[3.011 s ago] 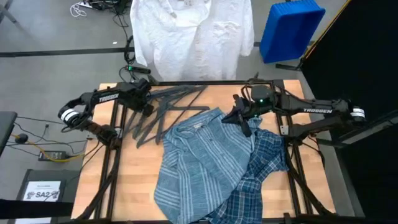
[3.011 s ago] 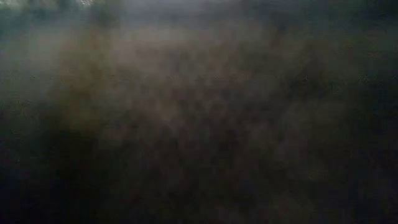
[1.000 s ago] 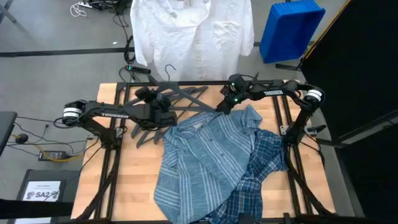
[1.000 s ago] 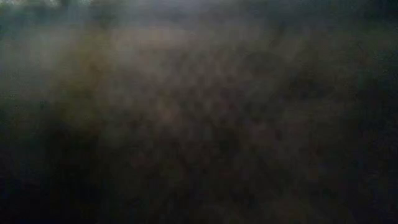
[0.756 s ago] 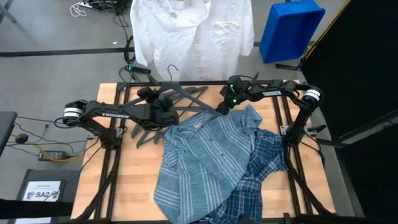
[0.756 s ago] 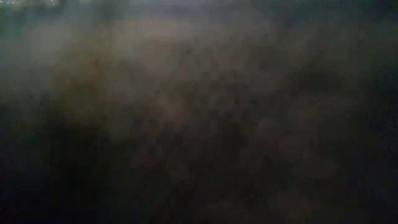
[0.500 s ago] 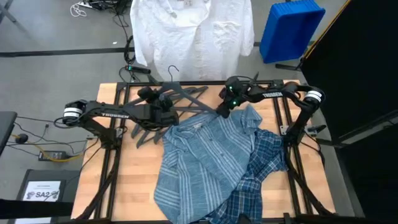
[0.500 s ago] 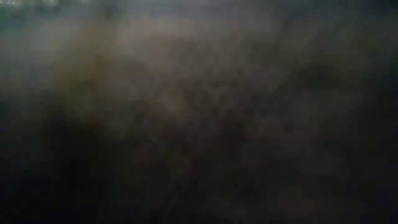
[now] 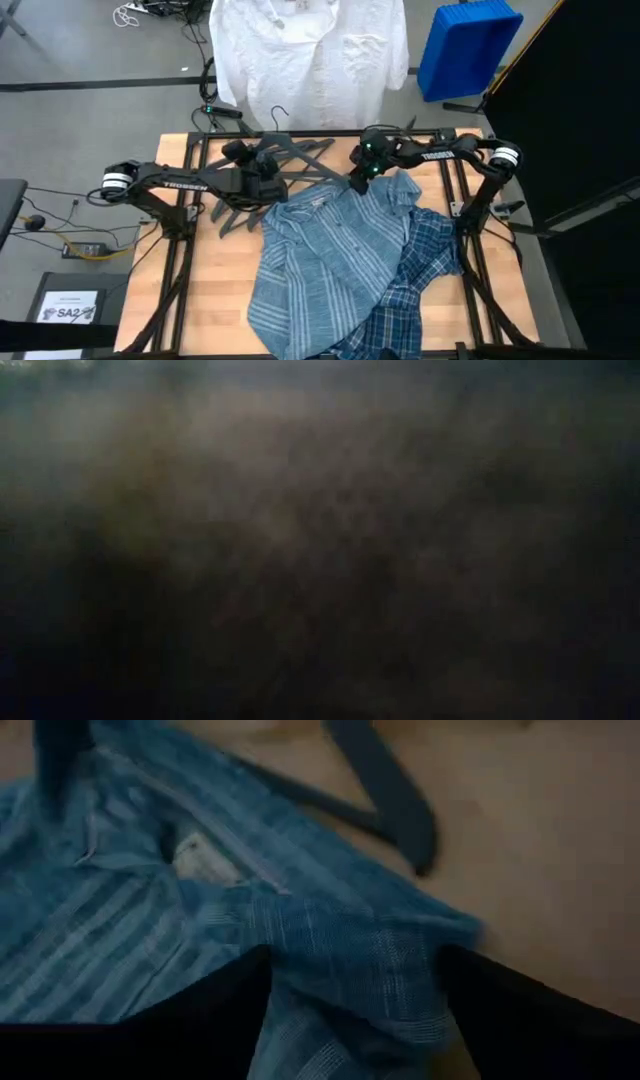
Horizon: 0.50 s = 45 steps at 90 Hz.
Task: Hang clothes
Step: Insert the black hanger into the green shirt
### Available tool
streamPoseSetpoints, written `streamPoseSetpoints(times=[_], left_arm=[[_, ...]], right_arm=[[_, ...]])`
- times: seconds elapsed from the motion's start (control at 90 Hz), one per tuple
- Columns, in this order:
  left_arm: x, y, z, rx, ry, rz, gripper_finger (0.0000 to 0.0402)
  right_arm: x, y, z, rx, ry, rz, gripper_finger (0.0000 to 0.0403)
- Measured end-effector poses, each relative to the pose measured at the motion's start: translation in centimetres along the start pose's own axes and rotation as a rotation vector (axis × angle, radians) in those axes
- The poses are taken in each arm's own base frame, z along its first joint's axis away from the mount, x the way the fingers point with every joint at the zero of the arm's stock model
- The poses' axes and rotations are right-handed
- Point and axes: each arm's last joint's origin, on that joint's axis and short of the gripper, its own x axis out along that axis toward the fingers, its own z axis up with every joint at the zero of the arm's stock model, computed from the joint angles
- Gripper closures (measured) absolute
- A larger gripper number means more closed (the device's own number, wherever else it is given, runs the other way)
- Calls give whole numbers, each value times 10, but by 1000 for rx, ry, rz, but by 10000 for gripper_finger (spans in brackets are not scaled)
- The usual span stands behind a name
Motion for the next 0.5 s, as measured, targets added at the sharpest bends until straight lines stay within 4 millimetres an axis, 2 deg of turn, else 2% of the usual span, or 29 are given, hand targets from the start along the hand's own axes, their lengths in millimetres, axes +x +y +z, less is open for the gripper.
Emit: streamPoseSetpoints(times=[0.122, 0.289, 0.389, 0.5], left_arm=[[0, 0, 0, -3, -1, -1, 345], [0, 0, 0, -2, 0, -1, 345], [0, -1, 1, -10, -1, -11, 345], [0, -1, 1, -16, 2, -30, 345]], right_arm=[[1, 3, -1, 10, 11, 0, 144], [3, 6, -2, -6, 6, -68, 175], [3, 6, -3, -22, 19, -39, 210], [3, 7, -3, -38, 30, 5, 271]])
